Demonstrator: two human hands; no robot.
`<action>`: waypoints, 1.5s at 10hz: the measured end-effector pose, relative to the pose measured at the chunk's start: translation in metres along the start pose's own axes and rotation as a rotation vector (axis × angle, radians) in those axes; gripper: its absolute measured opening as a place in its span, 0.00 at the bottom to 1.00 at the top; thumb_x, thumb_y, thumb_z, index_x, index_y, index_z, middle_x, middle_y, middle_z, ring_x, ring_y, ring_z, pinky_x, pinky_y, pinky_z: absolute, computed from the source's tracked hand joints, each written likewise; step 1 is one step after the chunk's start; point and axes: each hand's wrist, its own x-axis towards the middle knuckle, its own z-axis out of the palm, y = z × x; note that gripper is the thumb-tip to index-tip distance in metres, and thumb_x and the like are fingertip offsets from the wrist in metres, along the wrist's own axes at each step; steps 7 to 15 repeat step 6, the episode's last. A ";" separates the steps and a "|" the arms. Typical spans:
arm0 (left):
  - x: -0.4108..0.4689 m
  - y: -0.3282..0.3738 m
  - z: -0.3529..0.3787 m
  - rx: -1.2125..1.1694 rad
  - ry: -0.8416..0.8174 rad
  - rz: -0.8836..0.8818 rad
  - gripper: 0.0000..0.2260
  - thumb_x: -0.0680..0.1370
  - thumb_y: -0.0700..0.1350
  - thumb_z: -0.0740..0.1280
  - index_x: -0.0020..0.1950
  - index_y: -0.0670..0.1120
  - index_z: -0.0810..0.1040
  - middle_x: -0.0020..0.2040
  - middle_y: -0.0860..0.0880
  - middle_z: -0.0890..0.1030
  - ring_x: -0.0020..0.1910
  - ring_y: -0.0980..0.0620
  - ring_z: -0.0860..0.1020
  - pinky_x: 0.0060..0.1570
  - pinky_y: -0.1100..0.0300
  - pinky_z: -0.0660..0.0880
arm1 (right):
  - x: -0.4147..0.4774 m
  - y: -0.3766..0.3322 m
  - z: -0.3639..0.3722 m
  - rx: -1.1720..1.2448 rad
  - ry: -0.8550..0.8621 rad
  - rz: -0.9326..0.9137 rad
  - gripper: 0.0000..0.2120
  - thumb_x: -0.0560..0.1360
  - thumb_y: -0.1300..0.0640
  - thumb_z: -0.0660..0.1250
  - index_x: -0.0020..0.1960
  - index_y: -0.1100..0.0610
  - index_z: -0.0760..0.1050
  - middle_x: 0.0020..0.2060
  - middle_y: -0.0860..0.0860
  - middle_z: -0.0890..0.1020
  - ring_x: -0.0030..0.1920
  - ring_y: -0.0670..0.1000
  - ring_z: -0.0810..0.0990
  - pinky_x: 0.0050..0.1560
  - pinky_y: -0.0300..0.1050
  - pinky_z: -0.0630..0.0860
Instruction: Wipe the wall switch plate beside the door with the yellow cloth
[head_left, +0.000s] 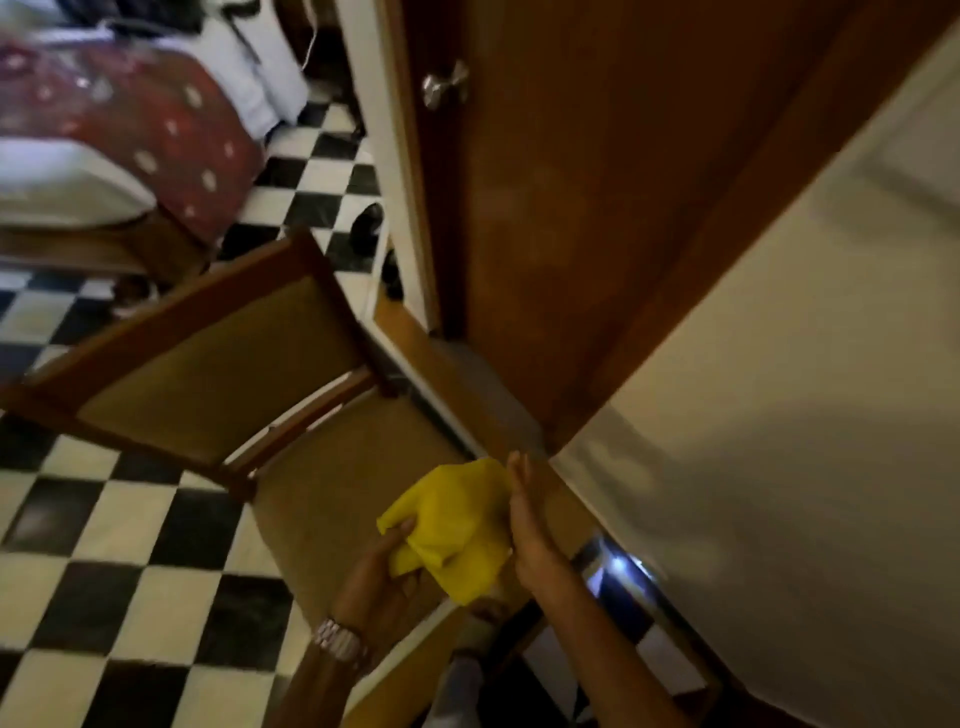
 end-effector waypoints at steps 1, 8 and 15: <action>0.078 -0.019 -0.085 -0.079 -0.015 0.014 0.15 0.84 0.43 0.60 0.68 0.41 0.77 0.52 0.40 0.86 0.48 0.44 0.86 0.44 0.48 0.86 | 0.065 0.070 0.014 0.015 -0.293 0.269 0.24 0.84 0.41 0.61 0.77 0.48 0.67 0.74 0.53 0.74 0.73 0.61 0.74 0.75 0.65 0.69; 0.240 -0.050 -0.167 1.236 0.555 0.145 0.26 0.77 0.60 0.76 0.61 0.41 0.76 0.55 0.41 0.81 0.45 0.43 0.78 0.44 0.50 0.76 | 0.181 0.157 0.045 -1.613 -0.066 -0.795 0.38 0.75 0.47 0.75 0.80 0.50 0.63 0.76 0.62 0.68 0.74 0.63 0.70 0.68 0.59 0.71; 0.240 -0.050 -0.167 1.236 0.555 0.145 0.26 0.77 0.60 0.76 0.61 0.41 0.76 0.55 0.41 0.81 0.45 0.43 0.78 0.44 0.50 0.76 | 0.181 0.157 0.045 -1.613 -0.066 -0.795 0.38 0.75 0.47 0.75 0.80 0.50 0.63 0.76 0.62 0.68 0.74 0.63 0.70 0.68 0.59 0.71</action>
